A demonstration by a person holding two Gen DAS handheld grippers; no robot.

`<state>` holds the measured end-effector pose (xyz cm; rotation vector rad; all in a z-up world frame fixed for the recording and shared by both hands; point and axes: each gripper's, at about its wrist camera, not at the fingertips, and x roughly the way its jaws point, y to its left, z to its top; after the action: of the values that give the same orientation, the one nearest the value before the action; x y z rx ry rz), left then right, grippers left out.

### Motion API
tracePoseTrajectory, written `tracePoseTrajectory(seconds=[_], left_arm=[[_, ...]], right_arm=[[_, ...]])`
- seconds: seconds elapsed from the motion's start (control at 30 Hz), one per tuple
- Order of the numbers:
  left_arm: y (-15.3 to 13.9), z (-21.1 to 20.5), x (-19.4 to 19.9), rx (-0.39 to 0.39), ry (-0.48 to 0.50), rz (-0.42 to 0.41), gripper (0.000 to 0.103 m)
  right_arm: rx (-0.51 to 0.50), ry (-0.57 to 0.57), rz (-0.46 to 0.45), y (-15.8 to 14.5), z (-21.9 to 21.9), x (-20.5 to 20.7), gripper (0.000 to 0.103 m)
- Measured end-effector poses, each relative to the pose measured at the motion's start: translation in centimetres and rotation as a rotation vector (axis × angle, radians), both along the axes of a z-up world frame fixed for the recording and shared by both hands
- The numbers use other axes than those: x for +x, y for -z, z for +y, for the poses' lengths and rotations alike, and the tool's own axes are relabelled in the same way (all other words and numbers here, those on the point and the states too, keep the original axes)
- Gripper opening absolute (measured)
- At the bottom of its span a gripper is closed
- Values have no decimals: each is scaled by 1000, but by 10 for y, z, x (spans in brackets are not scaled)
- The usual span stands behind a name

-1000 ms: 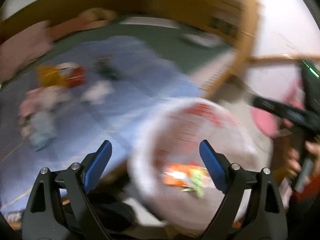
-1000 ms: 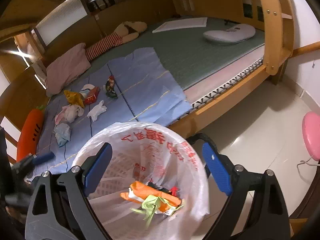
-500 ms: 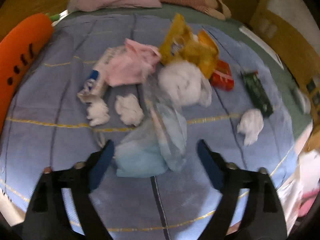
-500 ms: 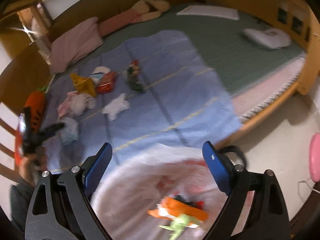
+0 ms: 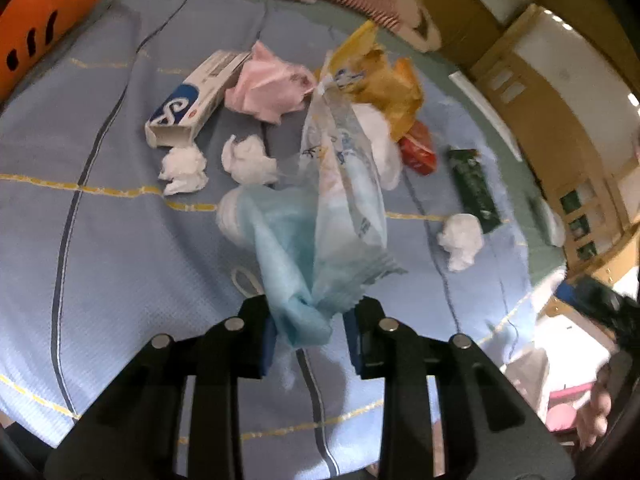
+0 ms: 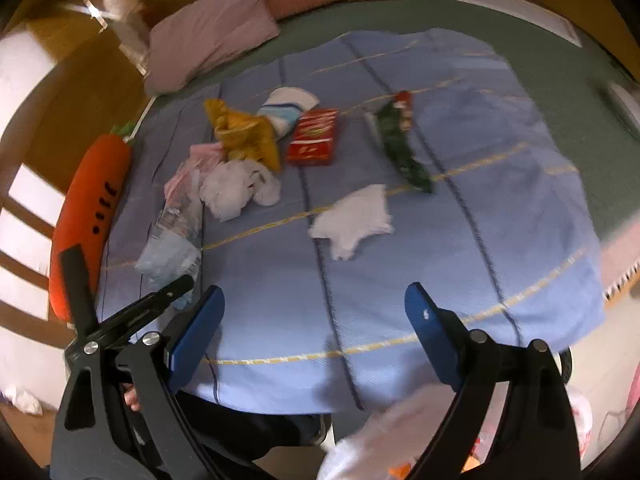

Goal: Collect trash
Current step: 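Reach the left tool toward the blue face mask and close on it, then grasp the clear plastic bag with the right tool while the left tool lifts the mask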

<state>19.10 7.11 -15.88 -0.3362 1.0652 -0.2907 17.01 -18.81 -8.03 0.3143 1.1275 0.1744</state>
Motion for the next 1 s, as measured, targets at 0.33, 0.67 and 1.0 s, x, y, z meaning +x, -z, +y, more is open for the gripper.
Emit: tracePoseTrajectory(seconds=[0.33, 0.67, 1.0], left_arm=[[-19, 44, -42, -171, -141, -91, 89], [-2, 66, -27, -217, -268, -5, 89], [7, 71, -25, -146, -326, 39, 91]], right_arm=[[189, -96, 142, 50, 72, 77, 90], [-5, -119, 258, 82, 77, 60, 70], [-96, -145, 163, 62, 55, 44, 71]])
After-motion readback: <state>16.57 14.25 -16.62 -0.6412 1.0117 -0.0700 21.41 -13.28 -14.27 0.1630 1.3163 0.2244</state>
